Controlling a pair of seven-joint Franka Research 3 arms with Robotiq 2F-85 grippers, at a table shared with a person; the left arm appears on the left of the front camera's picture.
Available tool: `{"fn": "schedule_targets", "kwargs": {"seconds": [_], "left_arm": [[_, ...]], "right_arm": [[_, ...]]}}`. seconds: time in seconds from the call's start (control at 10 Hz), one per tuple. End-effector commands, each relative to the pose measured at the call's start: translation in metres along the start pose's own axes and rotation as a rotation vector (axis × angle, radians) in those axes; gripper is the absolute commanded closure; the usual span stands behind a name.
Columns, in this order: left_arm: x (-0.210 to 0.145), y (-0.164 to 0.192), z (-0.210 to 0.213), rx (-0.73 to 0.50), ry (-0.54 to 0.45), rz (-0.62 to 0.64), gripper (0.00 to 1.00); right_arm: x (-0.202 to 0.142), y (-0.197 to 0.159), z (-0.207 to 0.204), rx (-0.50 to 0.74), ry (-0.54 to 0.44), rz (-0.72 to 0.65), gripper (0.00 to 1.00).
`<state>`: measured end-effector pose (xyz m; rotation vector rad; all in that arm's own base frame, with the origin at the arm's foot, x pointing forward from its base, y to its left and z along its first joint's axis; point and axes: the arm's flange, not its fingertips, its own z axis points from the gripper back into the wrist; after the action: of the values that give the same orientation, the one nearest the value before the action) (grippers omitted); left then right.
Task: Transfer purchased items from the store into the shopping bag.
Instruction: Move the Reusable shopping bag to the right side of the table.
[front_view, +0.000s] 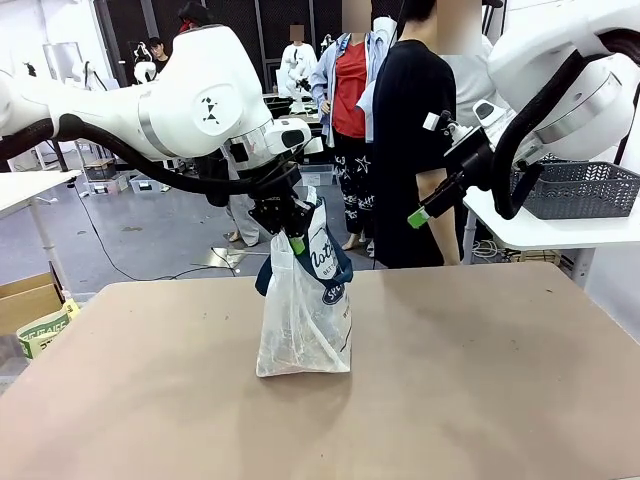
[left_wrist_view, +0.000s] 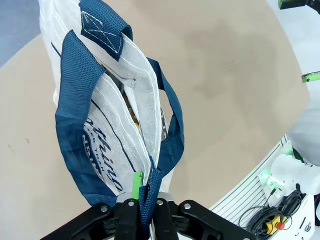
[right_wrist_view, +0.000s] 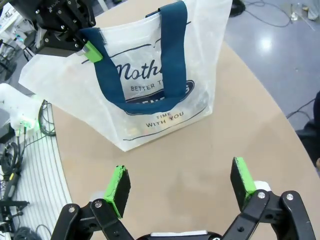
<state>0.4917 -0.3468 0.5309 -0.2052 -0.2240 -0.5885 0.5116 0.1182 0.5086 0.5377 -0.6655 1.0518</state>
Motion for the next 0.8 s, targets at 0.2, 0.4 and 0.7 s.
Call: {"fn": "schedule_targets", "kwargs": {"seconds": [0.2,0.4,0.7], "left_arm": [[0.012,0.020,0.046,0.107,0.047,-0.007,1.00],[0.007,0.045,0.074,0.147,0.065,-0.004,1.00],[-0.016,0.088,0.114,0.250,0.051,0.009,1.00]], "right_arm": [[0.001,-0.002,-0.001,0.000,-0.001,-0.009,0.00],[0.001,-0.002,-0.001,0.000,-0.001,-0.009,0.00],[0.001,-0.002,-0.001,0.000,-0.001,-0.009,0.00]]}}
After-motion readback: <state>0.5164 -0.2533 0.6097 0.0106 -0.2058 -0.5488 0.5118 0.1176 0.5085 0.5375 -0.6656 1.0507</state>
